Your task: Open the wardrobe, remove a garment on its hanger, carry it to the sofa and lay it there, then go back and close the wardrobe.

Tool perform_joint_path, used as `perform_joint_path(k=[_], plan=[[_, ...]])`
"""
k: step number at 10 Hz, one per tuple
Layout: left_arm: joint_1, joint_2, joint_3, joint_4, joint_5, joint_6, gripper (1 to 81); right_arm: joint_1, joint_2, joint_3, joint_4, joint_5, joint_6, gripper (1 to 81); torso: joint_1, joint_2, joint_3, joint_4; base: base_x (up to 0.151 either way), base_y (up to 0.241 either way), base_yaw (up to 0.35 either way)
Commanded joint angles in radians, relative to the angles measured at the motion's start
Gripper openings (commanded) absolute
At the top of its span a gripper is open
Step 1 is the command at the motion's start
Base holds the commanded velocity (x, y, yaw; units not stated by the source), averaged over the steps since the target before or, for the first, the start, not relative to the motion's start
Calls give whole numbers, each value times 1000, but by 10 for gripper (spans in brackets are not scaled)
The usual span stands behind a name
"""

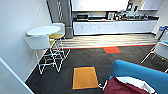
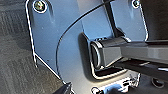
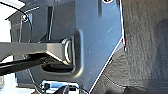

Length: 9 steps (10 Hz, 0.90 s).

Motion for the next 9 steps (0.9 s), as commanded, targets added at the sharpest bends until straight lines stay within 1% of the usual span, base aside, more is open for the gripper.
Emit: perform_joint_path(k=[1,5,9], plan=[[-18,-9,6,-4,66,0,811,13,-22,-19,-7,-65,-3,811,0,0,0,0,0,0,231],[-18,-6,6,-4,66,0,811,16,-7,-25,-4,-66,-3,811,0,0,0,0,0,0,231],[-18,-4,6,-4,66,0,811,20,17,-61,-1,-68,-3,811,0,0,0,0,0,0,231]])
